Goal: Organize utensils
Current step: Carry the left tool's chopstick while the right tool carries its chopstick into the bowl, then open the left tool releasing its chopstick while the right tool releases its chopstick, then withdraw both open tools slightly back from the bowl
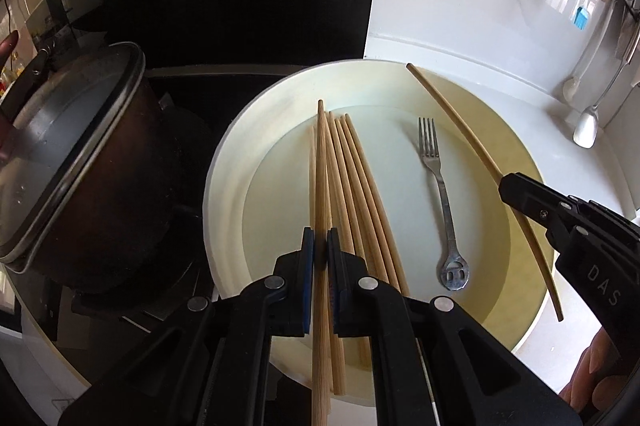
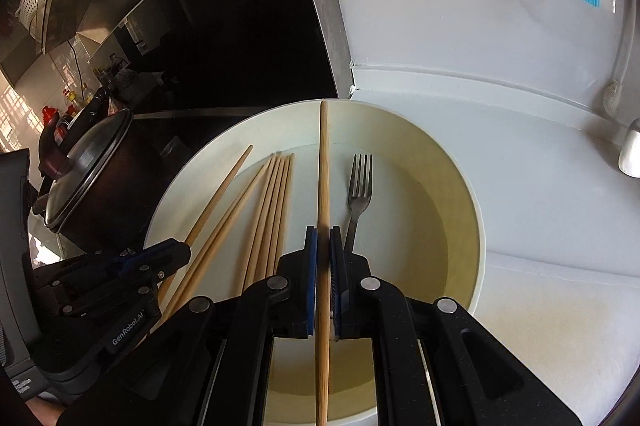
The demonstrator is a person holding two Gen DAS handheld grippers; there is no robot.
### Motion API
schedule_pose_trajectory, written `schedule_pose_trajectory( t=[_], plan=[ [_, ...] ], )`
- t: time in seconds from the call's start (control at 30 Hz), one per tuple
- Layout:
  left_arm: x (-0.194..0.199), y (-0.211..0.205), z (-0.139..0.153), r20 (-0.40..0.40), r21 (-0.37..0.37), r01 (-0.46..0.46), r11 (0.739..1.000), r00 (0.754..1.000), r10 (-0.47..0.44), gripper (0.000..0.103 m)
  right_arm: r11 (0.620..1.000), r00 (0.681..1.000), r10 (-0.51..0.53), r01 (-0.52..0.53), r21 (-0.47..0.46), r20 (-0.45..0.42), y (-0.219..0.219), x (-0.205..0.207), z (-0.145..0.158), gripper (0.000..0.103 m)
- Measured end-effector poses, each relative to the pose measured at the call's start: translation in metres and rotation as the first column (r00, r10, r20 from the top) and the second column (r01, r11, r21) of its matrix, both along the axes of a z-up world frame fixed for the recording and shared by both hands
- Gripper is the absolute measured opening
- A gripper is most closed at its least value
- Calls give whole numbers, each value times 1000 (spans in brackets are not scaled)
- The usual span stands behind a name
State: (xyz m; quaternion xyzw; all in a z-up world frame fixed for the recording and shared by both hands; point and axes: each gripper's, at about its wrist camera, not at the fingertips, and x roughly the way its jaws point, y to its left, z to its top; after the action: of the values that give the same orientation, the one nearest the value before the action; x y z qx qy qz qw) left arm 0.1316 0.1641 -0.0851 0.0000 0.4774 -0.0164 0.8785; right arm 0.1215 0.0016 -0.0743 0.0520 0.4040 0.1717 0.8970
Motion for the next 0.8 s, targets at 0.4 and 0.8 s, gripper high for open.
schedule_pose_trajectory(
  t=[0.4,0.8],
  plan=[
    [22,-1,-32,-80,23,-26,999,996,28,13,999,996,28,-30,-28,-79,6,19,-19,6],
    [4,12,21,6,25,-130,991,992,130,91,999,1000,8,-9,-39,-22,-16,2,9,42]
  ],
)
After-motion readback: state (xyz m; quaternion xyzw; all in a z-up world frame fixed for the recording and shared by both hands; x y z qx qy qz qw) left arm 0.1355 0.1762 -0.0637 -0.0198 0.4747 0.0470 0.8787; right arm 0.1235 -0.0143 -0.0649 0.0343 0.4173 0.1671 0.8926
